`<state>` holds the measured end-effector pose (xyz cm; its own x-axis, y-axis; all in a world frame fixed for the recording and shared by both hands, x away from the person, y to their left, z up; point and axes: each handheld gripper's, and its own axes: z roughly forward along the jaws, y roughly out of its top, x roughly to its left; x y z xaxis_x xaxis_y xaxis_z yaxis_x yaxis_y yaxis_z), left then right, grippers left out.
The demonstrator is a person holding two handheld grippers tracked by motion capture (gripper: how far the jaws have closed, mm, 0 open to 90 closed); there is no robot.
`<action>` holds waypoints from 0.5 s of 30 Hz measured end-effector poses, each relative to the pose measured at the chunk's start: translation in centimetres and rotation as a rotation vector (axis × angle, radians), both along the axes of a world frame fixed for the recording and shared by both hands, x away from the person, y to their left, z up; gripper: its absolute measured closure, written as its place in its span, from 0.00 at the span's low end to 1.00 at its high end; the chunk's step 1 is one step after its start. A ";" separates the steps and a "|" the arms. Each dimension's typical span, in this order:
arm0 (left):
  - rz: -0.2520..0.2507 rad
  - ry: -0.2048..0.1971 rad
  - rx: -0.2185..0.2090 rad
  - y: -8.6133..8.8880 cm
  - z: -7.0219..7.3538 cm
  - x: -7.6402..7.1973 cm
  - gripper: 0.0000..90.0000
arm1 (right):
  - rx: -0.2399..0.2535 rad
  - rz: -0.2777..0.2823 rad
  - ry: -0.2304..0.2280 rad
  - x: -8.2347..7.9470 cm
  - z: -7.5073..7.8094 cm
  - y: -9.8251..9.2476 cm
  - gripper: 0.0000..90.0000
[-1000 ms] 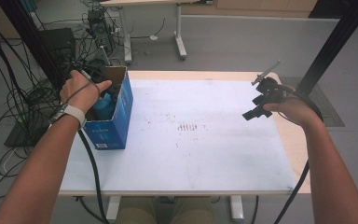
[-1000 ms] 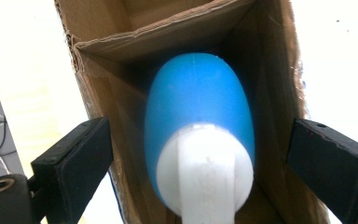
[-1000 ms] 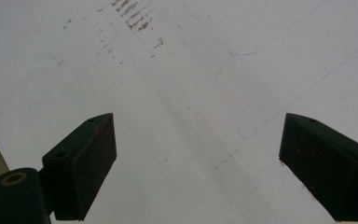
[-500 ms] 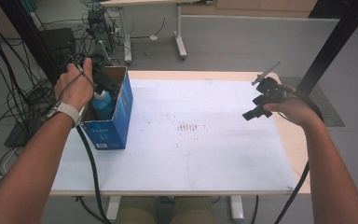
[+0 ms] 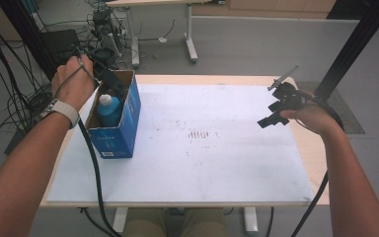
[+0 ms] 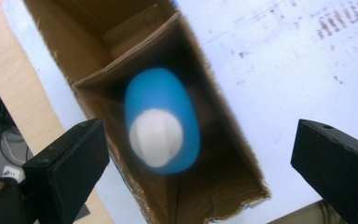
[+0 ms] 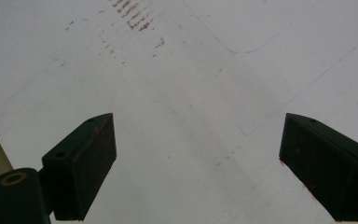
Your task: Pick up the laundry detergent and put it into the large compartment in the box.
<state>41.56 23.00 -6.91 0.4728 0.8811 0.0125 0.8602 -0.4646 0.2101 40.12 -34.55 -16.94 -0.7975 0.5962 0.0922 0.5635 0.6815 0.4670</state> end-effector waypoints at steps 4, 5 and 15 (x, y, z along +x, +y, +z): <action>-0.059 -0.014 0.009 -1.1 0.8 -0.4 0.05 | 0.001 -0.002 -0.001 -0.1 0.0 -0.1 0.12; -0.068 -0.008 0.011 -1.4 1.0 -0.4 0.05 | 0.002 0.000 -0.002 -0.2 0.0 -0.1 0.12; -0.183 -0.007 0.008 -3.0 2.0 -0.4 0.05 | 0.001 -0.006 -0.004 -0.7 0.2 -0.3 0.12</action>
<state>41.13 19.99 -4.93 0.6248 0.7804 0.0236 0.7598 -0.6147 0.2116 39.44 -34.81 -16.71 -0.7943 0.6009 0.0900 0.5658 0.6775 0.4701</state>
